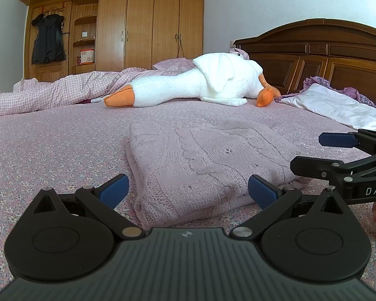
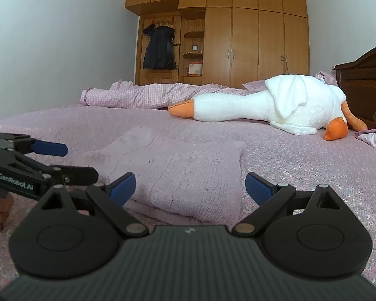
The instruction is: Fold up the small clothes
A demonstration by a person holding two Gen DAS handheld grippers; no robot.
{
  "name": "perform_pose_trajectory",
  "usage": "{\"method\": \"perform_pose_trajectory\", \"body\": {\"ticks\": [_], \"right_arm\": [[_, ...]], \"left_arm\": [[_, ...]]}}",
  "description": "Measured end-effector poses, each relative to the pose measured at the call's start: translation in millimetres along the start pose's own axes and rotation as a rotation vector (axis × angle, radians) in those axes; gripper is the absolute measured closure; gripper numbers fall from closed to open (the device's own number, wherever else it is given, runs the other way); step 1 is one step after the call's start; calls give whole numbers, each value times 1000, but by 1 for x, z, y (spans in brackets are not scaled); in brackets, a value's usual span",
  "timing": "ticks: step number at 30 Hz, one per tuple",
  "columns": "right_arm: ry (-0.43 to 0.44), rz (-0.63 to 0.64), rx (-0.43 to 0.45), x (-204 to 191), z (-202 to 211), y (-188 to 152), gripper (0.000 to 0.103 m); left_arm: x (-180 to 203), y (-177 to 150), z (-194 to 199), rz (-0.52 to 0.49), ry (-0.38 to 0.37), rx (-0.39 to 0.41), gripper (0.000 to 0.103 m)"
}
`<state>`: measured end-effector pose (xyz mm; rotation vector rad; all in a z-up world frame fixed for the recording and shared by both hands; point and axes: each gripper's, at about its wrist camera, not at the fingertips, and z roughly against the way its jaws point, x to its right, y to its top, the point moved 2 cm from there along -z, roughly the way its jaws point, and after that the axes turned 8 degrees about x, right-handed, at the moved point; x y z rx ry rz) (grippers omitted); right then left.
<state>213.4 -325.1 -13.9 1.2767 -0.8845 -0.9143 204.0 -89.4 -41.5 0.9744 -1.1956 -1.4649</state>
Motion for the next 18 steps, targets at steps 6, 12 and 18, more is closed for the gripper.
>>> {"method": "perform_pose_trajectory", "body": {"ticks": [6,12,18], "right_arm": [[1,7,-5,-1,-1,0,7],[-1,11,-9,-2,-2,-1,7],[-1,11,-10,-2,-2,-1,7]], "left_arm": [[2,1,0,-4,1,3,0],[1,0,0,-7,-3,3,0],[2,0,-1,-12,-3,5,0]]}}
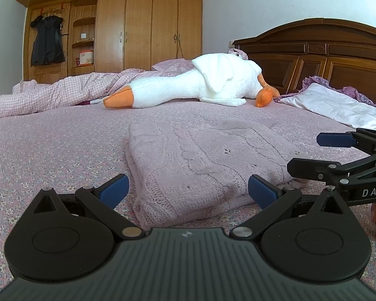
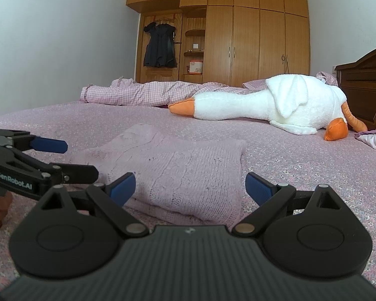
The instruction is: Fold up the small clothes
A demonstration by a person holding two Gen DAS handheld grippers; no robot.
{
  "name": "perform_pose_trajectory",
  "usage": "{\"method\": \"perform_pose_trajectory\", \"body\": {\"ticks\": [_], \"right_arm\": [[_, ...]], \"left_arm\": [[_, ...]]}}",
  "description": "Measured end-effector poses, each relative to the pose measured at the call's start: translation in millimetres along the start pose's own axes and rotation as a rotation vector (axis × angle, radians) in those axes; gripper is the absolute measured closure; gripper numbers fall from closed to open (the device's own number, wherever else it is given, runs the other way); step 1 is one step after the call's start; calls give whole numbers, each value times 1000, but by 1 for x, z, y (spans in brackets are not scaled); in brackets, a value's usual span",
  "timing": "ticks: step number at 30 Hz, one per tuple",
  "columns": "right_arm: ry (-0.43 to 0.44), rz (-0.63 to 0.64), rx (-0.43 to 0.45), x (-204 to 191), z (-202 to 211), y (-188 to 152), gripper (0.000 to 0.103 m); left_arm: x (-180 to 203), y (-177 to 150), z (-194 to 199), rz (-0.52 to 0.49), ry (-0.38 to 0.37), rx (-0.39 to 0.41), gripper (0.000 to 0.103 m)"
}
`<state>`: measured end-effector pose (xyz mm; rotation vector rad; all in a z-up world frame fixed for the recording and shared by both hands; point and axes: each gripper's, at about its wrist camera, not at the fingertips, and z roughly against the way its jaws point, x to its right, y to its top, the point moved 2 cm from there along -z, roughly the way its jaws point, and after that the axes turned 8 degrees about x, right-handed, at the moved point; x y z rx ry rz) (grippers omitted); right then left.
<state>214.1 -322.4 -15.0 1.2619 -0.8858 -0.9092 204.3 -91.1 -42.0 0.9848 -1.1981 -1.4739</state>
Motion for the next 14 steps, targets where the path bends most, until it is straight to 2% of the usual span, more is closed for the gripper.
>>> {"method": "perform_pose_trajectory", "body": {"ticks": [14], "right_arm": [[0,13,-7,-2,0,0,7]], "left_arm": [[-1,0,0,-7,-7,-6,0]]}}
